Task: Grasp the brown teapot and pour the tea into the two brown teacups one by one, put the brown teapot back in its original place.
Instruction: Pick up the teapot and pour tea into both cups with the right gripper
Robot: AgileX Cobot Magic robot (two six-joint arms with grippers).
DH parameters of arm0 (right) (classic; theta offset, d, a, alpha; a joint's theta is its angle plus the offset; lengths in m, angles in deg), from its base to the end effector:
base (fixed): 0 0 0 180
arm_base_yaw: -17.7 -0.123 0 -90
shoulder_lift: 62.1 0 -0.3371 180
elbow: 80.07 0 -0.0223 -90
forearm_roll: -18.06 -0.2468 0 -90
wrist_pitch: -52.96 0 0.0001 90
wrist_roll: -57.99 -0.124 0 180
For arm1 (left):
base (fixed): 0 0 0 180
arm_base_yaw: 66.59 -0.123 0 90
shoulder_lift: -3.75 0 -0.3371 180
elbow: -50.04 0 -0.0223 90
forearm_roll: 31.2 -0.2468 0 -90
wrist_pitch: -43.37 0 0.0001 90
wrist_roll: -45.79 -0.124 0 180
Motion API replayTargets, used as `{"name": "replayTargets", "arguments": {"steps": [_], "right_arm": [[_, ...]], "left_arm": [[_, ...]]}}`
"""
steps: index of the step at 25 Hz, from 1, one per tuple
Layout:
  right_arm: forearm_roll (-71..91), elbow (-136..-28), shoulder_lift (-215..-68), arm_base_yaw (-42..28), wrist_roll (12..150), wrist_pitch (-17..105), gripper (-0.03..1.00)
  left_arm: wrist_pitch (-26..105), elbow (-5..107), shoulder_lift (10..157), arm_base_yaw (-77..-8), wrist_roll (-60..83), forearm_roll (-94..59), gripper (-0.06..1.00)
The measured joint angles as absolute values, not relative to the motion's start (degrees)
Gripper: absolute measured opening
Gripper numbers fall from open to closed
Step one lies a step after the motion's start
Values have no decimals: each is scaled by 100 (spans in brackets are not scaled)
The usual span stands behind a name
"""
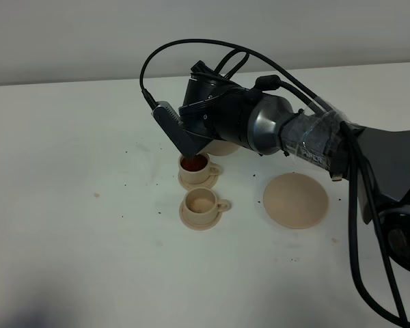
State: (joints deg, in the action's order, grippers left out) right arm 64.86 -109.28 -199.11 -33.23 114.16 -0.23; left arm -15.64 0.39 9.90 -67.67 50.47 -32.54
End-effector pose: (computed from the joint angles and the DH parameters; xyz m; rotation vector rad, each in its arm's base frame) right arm 0.3955 0.3723 0.2112 -2.4227 1.1333 -1.0413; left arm -0.0311 0.0019 0.2642 -0.1014 2.0011 -0.0125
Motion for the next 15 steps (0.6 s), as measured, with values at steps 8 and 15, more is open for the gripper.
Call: {"name": "replayTargets", "arguments": {"steps": [8, 15], "right_arm": [[6463, -10928, -19911, -3323, 10864, -162, 11], [6242, -10928, -19911, -3323, 10659, -445, 11]], "left_arm": [[-1564, 39, 990, -6767, 5047, -3254, 32], [-1564, 39, 990, -6767, 5047, -3254, 32]]}}
